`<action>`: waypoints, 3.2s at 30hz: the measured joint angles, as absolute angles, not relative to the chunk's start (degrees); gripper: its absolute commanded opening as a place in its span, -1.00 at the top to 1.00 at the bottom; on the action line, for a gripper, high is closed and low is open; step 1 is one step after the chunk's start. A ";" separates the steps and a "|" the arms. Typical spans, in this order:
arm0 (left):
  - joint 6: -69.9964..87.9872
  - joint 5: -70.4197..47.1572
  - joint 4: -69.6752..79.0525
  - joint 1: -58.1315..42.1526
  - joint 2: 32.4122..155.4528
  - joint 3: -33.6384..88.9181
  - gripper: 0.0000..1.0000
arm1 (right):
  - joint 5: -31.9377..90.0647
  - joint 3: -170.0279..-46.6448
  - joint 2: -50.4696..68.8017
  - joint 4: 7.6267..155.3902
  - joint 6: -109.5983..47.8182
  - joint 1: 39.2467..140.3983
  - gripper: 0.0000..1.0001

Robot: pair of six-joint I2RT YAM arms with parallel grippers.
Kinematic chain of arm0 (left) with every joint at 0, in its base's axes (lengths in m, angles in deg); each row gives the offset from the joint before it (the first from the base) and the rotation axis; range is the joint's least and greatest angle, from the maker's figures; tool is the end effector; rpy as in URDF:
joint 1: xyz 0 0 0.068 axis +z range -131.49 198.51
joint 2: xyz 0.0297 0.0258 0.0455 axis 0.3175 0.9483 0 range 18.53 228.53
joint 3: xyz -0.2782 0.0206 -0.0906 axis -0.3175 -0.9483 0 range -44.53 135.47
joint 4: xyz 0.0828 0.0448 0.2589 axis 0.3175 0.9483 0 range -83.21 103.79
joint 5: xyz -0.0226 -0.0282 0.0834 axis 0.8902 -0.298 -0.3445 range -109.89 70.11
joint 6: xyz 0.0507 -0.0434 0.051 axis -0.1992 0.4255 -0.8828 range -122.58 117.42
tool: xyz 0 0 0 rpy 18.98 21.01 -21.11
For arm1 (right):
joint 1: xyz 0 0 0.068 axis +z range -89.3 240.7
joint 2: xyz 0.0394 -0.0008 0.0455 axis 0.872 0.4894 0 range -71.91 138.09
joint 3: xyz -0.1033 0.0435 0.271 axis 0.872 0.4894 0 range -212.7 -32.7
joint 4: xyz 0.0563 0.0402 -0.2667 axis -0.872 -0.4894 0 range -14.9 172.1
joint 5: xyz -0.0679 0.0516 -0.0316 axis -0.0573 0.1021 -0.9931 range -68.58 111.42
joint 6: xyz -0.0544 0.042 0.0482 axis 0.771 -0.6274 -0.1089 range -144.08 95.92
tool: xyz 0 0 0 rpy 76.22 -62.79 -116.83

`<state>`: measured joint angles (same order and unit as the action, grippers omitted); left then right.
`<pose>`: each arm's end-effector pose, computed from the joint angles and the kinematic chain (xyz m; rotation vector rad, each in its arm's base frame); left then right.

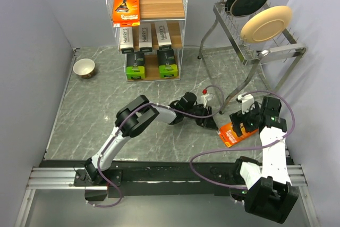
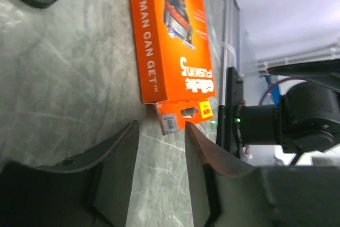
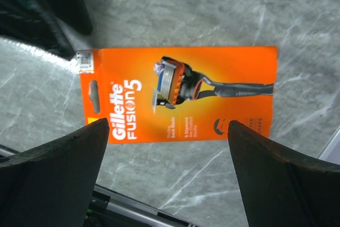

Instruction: Place and organize the shaving razors onto the shelf

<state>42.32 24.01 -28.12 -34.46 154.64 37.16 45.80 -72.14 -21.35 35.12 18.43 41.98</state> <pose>0.2875 -0.4660 0.0922 0.7839 2.1619 -1.7638 0.1803 -0.0291 0.2228 -0.6535 2.3691 0.0991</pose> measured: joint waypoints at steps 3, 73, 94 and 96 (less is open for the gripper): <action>44.53 25.32 -30.35 -34.55 156.19 37.79 0.18 | 45.98 -72.12 -22.20 33.22 19.06 42.08 -1.00; 97.55 4.62 14.65 -10.94 102.60 -5.50 0.99 | 55.22 -64.97 16.40 100.80 -95.78 93.34 -0.56; 105.07 7.26 27.06 -14.18 105.72 5.12 0.99 | 49.52 -65.39 15.33 93.72 -96.39 86.98 -0.40; 105.23 7.33 27.39 -14.18 106.29 5.56 0.99 | 49.56 -65.39 15.26 94.05 -96.43 86.78 -0.36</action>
